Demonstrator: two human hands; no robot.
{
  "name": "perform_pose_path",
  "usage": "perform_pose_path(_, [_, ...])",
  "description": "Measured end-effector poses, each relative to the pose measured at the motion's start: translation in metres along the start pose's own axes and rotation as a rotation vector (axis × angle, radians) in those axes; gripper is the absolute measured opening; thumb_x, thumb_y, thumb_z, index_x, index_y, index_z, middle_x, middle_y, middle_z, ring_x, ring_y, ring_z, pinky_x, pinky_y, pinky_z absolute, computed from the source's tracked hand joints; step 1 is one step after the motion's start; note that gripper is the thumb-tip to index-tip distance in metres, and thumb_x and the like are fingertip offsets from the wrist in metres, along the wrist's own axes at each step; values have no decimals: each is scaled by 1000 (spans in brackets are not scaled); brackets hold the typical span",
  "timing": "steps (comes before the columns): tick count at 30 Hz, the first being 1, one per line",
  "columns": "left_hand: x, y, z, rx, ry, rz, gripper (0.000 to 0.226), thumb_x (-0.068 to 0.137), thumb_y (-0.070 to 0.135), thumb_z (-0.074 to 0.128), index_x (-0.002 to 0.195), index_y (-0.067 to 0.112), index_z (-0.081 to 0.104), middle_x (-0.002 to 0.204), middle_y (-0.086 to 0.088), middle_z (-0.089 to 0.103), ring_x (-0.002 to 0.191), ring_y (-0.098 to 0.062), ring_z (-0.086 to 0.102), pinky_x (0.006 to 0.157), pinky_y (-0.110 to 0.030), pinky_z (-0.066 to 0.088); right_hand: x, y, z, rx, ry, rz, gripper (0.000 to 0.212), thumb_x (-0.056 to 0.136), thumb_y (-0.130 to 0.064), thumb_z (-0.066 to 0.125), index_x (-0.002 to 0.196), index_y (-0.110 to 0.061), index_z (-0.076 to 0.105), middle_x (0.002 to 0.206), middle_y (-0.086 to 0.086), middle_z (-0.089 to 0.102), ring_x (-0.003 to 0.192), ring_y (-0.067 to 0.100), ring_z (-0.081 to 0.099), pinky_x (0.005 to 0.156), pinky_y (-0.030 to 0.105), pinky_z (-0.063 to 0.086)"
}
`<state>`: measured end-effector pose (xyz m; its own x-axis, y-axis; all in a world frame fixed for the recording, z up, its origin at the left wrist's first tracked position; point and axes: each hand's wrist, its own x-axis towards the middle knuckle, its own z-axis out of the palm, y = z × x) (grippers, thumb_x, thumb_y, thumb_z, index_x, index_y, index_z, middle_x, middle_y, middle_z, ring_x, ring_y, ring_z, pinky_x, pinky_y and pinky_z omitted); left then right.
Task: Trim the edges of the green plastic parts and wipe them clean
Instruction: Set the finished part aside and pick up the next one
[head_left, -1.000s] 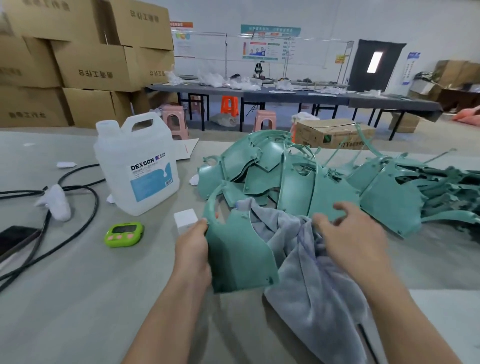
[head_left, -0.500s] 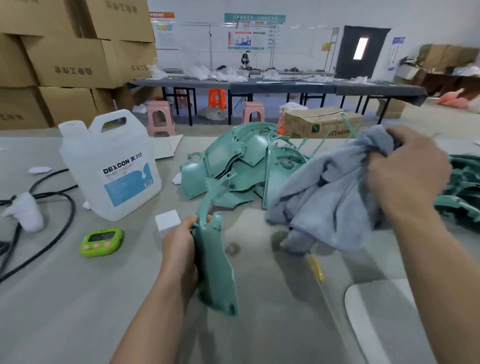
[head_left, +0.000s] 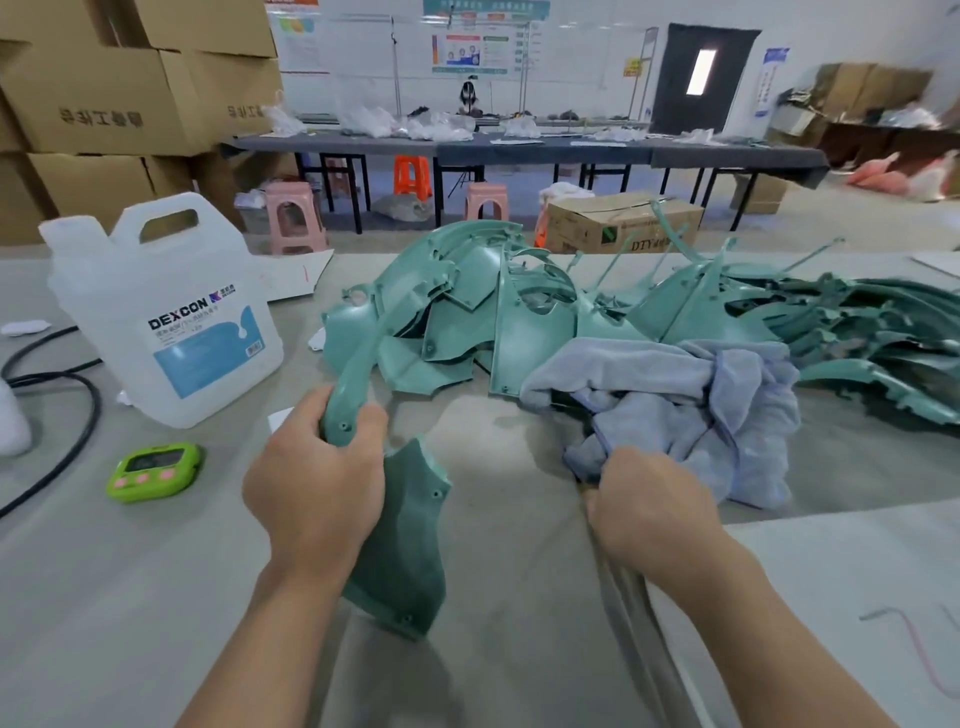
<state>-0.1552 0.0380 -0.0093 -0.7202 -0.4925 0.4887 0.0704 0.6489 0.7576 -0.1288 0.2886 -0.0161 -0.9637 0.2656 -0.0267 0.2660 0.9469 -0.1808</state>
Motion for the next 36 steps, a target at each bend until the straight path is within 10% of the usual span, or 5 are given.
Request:
perform_pose_path(10, [7, -23, 2, 55, -725, -98, 57, 72, 83, 39, 107, 50, 70, 98, 22, 71, 99, -12, 65, 92, -37, 50, 15, 21, 0, 83, -116, -55, 19, 88, -42, 63, 87, -24, 55, 80, -3, 58, 76, 22, 56, 60, 31, 39])
perform_pose_path(17, [22, -38, -23, -336, -1199, -311, 41, 72, 29, 82, 106, 9, 76, 108, -19, 75, 102, -40, 71, 97, -56, 53, 8, 37, -7, -15, 154, 41, 21, 93, -42, 54, 90, -23, 63, 97, -1, 64, 89, 26, 54, 72, 34, 39])
perform_pose_path(27, [33, -33, -31, -651, -682, -226, 43, 53, 28, 93, 94, 23, 81, 91, -10, 79, 75, -24, 76, 56, -28, 58, 6, 44, -17, -24, -31, -15, 25, 82, -42, 65, 72, -19, 68, 75, -3, 63, 76, 18, 57, 62, 32, 50])
perform_pose_path(31, [31, -21, -27, -430, -232, -12, 29, 69, 26, 85, 81, 51, 75, 75, 21, 75, 60, 3, 66, 52, -17, 52, 4, 55, -32, 77, -109, -83, 21, 81, -41, 73, 65, -28, 74, 65, -7, 68, 65, 6, 60, 58, 23, 48])
perform_pose_path(36, [14, -10, -21, 181, 66, 390, 14, 84, 39, 61, 83, 26, 65, 71, 7, 64, 62, -20, 49, 59, -32, 35, 2, 72, -44, 603, -255, -134, 26, 83, -25, 78, 62, -14, 68, 53, -4, 56, 50, 8, 44, 52, 19, 34])
